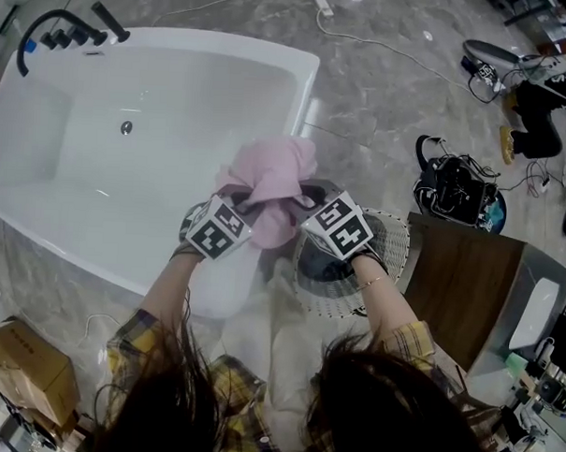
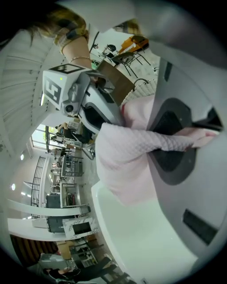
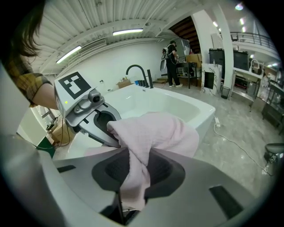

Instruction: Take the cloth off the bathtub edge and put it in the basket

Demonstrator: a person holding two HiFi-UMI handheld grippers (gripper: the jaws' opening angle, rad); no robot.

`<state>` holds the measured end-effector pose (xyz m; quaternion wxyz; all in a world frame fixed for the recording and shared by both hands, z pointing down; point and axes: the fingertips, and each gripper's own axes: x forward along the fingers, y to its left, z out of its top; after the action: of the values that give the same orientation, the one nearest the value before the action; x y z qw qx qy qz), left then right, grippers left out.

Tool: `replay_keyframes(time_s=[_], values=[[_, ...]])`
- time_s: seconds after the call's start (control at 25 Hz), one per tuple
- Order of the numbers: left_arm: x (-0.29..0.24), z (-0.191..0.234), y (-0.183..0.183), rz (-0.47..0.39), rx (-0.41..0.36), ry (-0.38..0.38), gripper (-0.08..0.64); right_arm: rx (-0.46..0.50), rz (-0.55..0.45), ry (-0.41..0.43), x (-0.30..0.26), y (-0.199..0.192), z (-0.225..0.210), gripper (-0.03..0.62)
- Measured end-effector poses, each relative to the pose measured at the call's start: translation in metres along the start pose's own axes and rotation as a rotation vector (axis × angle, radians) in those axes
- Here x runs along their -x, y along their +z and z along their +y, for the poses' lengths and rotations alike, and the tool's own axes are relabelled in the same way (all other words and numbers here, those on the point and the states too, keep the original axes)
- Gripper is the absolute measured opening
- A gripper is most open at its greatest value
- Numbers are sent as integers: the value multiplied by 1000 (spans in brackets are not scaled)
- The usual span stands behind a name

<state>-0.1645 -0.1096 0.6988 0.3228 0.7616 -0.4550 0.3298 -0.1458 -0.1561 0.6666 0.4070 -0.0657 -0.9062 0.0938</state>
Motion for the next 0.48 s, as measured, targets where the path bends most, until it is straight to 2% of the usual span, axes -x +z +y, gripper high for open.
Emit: replay_keyframes(time_s=[0.28,0.48], values=[[42,-21,47,-88,-16,36,61,-42,-114,-61,55,31,11,104],[79,-51,85,-145,-49,47,61,-13,-171,-104,111,53,26,104]])
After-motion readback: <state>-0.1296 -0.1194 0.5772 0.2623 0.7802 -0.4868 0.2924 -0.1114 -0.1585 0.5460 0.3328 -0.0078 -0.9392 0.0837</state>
